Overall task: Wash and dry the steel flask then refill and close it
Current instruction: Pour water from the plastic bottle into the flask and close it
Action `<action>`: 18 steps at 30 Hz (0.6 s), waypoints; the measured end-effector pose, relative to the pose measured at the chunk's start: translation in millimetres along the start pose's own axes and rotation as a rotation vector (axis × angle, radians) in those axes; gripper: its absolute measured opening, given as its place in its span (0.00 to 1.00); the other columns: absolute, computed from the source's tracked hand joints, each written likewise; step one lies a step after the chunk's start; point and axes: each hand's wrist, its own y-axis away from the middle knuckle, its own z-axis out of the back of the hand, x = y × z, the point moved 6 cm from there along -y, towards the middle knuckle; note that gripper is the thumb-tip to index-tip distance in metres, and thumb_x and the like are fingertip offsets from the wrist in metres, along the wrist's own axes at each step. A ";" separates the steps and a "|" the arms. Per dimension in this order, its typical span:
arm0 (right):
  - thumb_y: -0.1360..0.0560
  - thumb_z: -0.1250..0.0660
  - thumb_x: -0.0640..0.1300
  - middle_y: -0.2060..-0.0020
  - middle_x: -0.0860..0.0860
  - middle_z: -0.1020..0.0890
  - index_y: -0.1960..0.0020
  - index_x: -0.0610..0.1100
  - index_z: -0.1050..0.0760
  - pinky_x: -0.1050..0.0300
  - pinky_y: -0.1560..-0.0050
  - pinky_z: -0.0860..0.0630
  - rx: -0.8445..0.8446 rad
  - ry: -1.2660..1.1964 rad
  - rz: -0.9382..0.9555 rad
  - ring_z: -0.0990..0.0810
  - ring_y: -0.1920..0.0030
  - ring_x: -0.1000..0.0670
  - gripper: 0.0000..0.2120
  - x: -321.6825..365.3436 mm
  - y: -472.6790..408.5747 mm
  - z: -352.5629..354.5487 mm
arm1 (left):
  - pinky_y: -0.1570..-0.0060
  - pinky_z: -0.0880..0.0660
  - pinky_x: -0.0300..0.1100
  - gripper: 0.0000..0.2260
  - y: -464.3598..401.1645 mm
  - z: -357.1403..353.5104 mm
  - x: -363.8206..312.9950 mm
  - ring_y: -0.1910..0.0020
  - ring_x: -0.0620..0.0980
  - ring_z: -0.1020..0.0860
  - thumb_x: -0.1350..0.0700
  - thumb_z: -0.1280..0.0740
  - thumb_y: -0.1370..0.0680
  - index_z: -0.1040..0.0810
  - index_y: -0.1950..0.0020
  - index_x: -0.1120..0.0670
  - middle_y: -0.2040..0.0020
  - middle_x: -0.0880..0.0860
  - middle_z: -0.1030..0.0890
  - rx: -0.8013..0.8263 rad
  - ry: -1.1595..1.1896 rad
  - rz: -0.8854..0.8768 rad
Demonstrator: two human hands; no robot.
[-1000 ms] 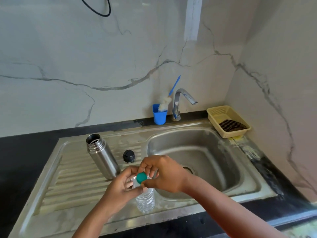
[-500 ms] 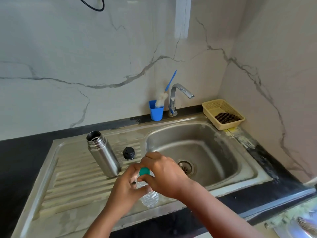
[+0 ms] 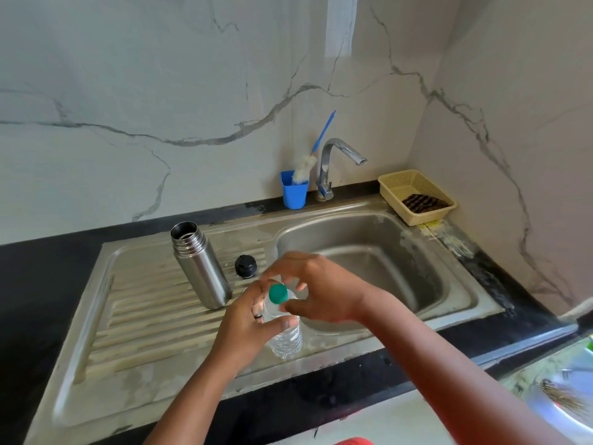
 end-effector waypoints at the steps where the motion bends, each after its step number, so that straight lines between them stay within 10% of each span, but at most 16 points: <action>1: 0.28 0.26 0.46 0.48 0.53 0.22 0.40 0.48 0.22 0.64 0.54 0.27 -0.046 0.023 -0.053 0.23 0.54 0.55 0.17 -1.7 -0.4 0.5 | 0.49 0.28 0.30 0.24 -0.5 -0.5 -1.3 0.49 0.33 0.21 0.60 0.19 0.33 0.22 0.41 0.47 0.52 0.34 0.17 -0.001 -0.012 -0.006; 5: 0.26 0.28 0.54 0.54 0.49 0.22 0.48 0.44 0.20 0.53 0.58 0.24 -0.077 0.226 -0.175 0.22 0.58 0.48 0.15 -3.0 -4.2 -9.0 | 0.48 0.27 0.34 0.24 -4.0 -1.9 -3.0 0.45 0.39 0.19 0.53 0.21 0.37 0.23 0.47 0.33 0.47 0.38 0.17 0.008 -0.020 -0.005; 13: 0.29 0.29 0.30 0.45 0.53 0.19 0.38 0.48 0.20 0.53 0.49 0.21 0.160 0.187 0.014 0.21 0.47 0.51 0.23 4.1 -6.7 -6.9 | 0.50 0.29 0.30 0.26 0.8 -0.9 1.1 0.44 0.33 0.22 0.52 0.18 0.35 0.23 0.42 0.38 0.46 0.34 0.18 -0.072 -0.049 -0.005; 18: 0.27 0.28 0.47 0.46 0.54 0.23 0.42 0.50 0.21 0.58 0.51 0.22 0.057 0.099 -0.092 0.22 0.52 0.54 0.14 7.8 -5.7 -0.9 | 0.55 0.32 0.23 0.23 11.8 -4.5 -0.4 0.47 0.29 0.25 0.54 0.20 0.33 0.24 0.44 0.40 0.48 0.37 0.18 -0.148 -0.078 -0.021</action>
